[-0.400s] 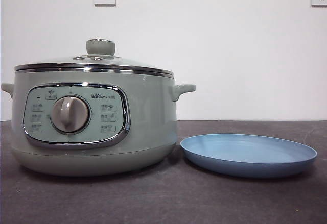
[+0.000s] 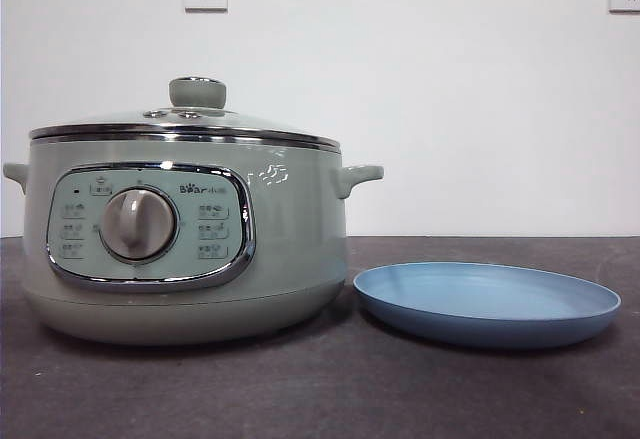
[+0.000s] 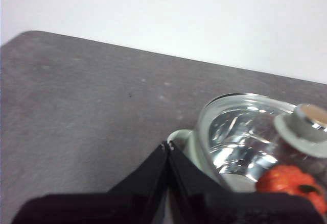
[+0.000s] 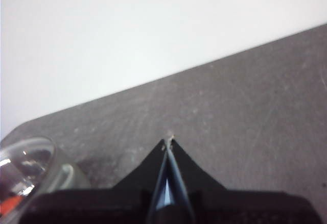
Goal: Take the pumpkin out from the steamer,put the pumpkin in the blue plate,close the lid
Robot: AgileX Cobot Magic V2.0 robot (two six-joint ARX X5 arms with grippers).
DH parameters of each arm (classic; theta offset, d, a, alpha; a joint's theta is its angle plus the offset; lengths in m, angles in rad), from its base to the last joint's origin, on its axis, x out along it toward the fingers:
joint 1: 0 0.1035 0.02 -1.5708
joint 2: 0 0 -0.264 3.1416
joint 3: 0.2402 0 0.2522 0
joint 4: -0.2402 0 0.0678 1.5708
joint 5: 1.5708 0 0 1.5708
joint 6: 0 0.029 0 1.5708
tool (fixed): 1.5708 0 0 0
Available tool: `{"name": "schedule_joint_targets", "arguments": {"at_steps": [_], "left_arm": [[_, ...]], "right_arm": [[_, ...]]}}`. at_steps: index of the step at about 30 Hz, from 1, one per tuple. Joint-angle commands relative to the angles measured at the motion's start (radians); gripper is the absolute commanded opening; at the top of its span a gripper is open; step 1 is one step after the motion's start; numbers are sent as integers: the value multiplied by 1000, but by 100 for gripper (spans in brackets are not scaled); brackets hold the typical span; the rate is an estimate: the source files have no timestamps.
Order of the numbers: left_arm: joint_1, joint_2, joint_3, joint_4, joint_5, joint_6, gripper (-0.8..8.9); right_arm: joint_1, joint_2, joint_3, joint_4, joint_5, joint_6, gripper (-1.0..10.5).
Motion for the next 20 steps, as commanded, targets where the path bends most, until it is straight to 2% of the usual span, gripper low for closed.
{"name": "schedule_joint_targets", "arguments": {"at_steps": [1,4,9,15,18,20], "left_arm": [[2,100,77,5,57,3,-8],[2,191,160,5,113,5,-8],[2,327,290,-10,243,27,-8],[2,483,459,-126,383,91,-8],[-1,542,523,-182,421,117,-3],[-8,568,549,-200,423,129,6]], "right_arm": [[1,66,71,5,-4,10,-16],[1,146,151,5,-16,-2,-16],[1,303,303,-42,-112,-88,-16],[1,513,502,-202,-300,-199,-15],[1,601,572,-261,-383,-237,51],[2,642,597,-270,-396,-236,177]]}}
